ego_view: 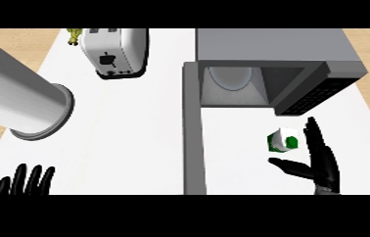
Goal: Pick up the milk, place it into the microwave and close the microwave
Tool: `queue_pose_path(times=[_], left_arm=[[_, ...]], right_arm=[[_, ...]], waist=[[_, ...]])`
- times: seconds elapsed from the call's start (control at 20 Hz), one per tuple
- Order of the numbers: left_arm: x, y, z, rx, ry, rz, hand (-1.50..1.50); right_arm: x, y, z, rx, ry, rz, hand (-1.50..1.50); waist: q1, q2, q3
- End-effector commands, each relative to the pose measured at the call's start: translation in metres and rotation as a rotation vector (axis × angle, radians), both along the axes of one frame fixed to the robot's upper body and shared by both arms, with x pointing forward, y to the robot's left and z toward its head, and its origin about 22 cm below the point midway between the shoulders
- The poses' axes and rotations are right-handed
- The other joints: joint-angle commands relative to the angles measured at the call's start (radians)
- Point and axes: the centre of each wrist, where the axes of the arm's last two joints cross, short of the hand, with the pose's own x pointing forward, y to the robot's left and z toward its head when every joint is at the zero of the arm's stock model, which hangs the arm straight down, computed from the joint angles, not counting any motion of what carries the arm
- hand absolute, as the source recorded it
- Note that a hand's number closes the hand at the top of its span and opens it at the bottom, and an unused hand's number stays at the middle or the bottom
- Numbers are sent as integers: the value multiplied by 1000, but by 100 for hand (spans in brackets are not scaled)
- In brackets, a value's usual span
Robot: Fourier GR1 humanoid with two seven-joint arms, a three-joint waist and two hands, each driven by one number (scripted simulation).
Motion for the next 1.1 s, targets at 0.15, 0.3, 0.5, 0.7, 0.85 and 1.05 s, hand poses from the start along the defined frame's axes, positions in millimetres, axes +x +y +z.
queue_pose_path(times=[0.15,0.3,0.5,0.7,0.85,1.05], left_arm=[[-3,-8,0,6,0,-22,-150],[-1,-9,-2,5,11,0,-150],[-1,13,-23,-4,-6,3,-150],[-10,7,14,6,3,-29,-150],[-12,10,5,16,-7,-9,-150],[3,11,-7,5,11,-14,-150]], right_arm=[[27,8,-11,24,-39,38,-150],[11,6,-10,37,-39,34,-150],[33,25,-13,70,-32,2,-150],[23,14,-28,17,-24,-33,-150],[41,3,-16,-52,-54,-70,150],[53,14,-16,-133,-26,-17,150]], waist=[[5,1,0],[-1,0,0],[2,0,0],[6,1,1],[8,1,1],[8,3,1]])
